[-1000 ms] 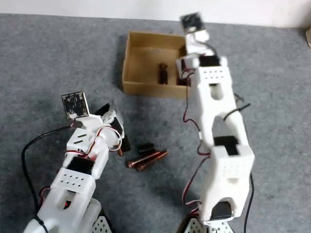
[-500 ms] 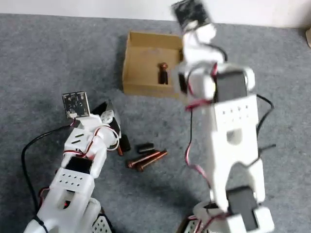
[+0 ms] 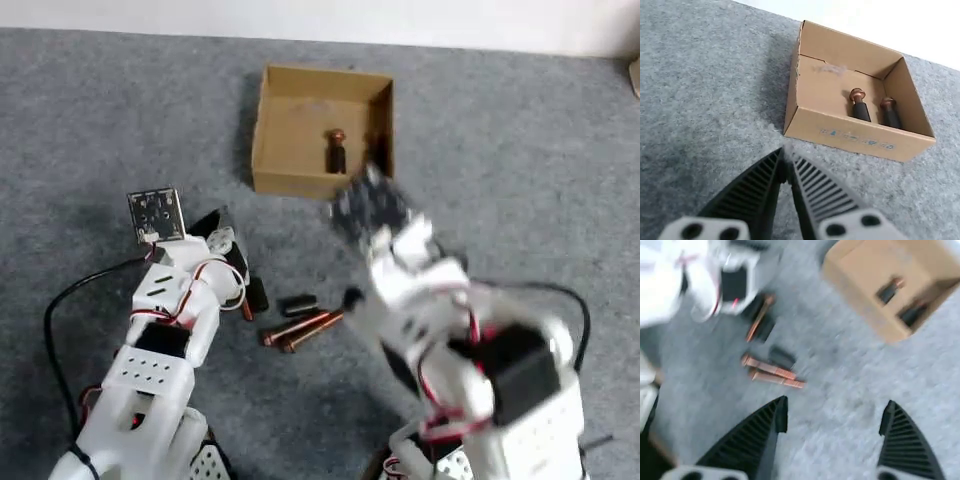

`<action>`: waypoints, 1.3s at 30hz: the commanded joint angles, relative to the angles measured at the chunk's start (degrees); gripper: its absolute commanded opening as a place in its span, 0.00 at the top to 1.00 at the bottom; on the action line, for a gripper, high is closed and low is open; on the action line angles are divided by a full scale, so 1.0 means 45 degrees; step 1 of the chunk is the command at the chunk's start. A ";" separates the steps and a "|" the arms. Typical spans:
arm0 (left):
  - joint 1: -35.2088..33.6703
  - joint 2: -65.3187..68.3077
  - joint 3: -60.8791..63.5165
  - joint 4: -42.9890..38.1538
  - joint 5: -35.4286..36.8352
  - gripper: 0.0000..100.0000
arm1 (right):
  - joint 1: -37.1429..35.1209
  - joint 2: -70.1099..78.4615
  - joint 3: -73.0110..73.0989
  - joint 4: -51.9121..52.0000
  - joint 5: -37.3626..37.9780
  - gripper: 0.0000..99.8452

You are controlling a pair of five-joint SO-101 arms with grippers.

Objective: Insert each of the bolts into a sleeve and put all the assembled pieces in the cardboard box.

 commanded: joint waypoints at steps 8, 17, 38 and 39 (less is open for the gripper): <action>-0.0107 -0.0029 -0.0713 -0.0195 -0.0137 0.99 | -0.0518 -0.4757 0.9231 -0.3409 0.3712 0.73; -0.0166 -0.0029 -0.0752 -0.0195 -0.1172 0.99 | -0.1358 -0.1807 1.1399 -0.7160 0.4298 0.73; -0.3292 0.0088 -0.4230 0.4982 -0.1172 0.99 | -0.2432 0.4034 1.1399 -1.3255 0.2989 0.73; -0.3272 0.0107 -0.4503 0.5431 -0.1172 0.99 | -0.2432 0.4015 1.1399 -1.3353 0.2872 0.73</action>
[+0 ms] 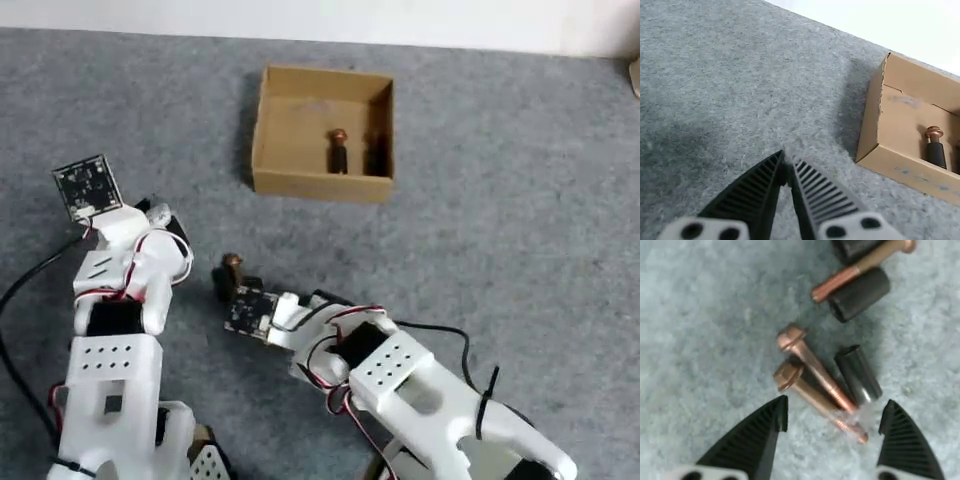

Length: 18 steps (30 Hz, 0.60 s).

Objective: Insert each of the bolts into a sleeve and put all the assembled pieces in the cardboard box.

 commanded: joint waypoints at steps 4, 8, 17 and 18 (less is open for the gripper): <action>0.0186 0.0107 -0.1358 0.1446 -0.0098 0.99 | 0.0244 0.0127 -0.0557 -0.0400 0.0860 0.73; 0.0205 0.0107 -0.1162 0.1407 -0.0098 0.99 | 0.0283 0.0205 -0.1670 -0.0322 0.1563 0.73; 0.0205 0.0107 -0.1104 0.1387 -0.0117 0.99 | 0.0303 0.0244 -0.2471 0.0244 0.2501 0.73; 0.0166 0.0107 -0.1104 0.1387 -0.0117 0.99 | 0.0440 0.0381 -0.2471 0.0244 0.2520 0.73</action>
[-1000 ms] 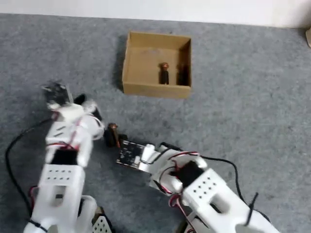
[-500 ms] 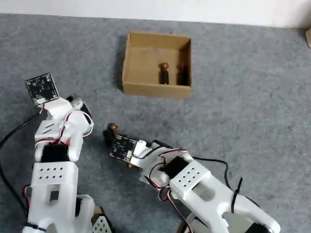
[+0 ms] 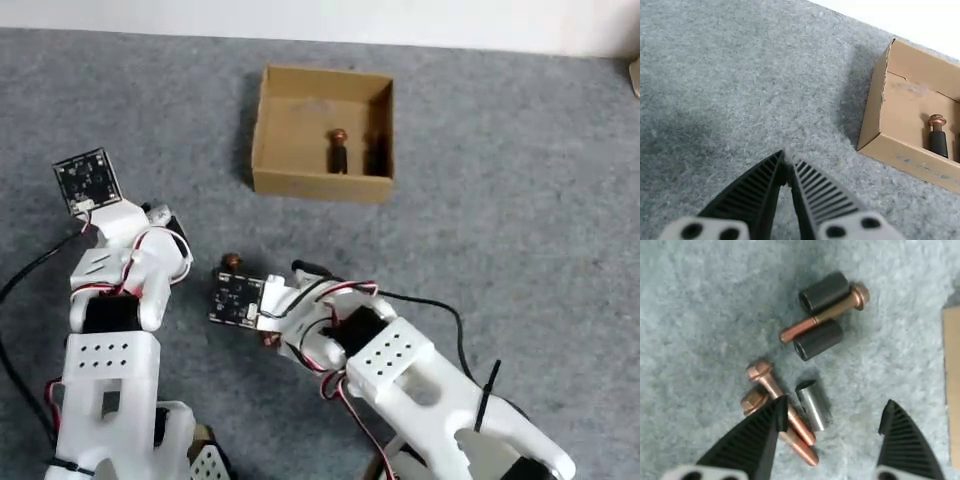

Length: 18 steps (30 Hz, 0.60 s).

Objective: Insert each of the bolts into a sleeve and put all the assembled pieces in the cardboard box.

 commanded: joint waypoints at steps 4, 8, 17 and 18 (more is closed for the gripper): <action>0.0107 0.0029 -0.0498 0.0020 -0.0117 0.99 | 0.0947 0.1866 -0.0635 -0.0459 0.0332 0.73; 0.0107 0.0010 -0.0518 0.0020 -0.0117 0.99 | 0.1123 0.4015 -0.1104 -0.1221 0.0352 0.73; 0.0127 0.0010 -0.0498 0.0020 -0.0117 0.99 | 0.1045 0.6046 -0.2217 -0.1241 0.0352 0.73; 0.0127 0.0010 -0.0498 0.0020 -0.0117 0.99 | 0.1045 0.6144 -0.2217 -0.1241 0.0352 0.73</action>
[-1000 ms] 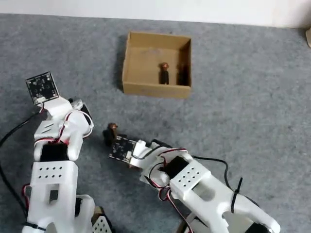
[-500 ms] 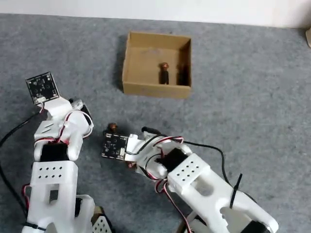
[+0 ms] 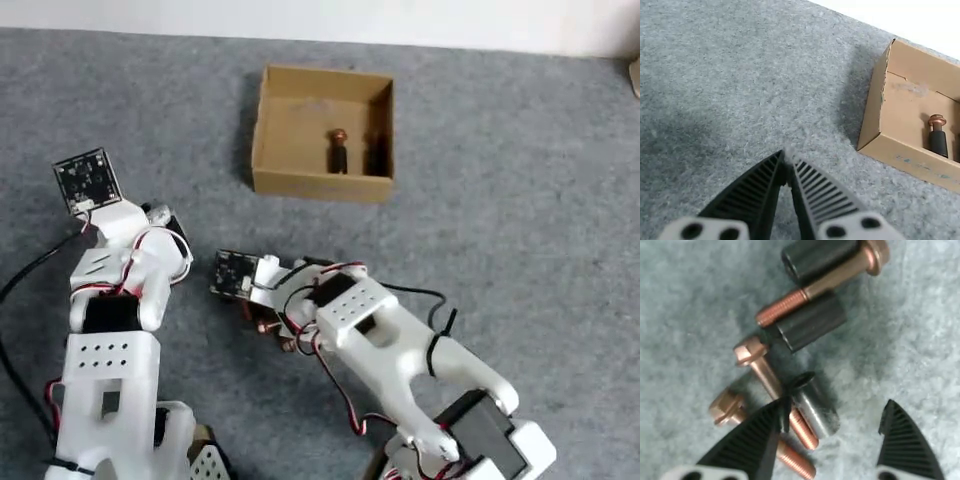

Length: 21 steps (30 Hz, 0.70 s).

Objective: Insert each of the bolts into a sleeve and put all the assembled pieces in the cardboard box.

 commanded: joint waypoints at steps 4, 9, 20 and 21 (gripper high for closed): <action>0.0127 0.0010 -0.0498 0.0020 -0.0117 0.99 | 0.0068 0.0654 -0.0166 -0.0186 0.0137 0.73; 0.0127 0.0010 -0.0498 0.0020 -0.0117 0.99 | -0.0049 0.0752 -0.0147 0.0322 0.0137 0.73; 0.0166 0.0010 -0.0479 0.0020 -0.0117 0.99 | -0.0361 0.0733 0.0498 0.1553 0.0117 0.73; 0.0166 0.0010 -0.0479 0.0020 -0.0117 0.99 | -0.0342 0.0733 0.0498 0.1553 0.0098 0.73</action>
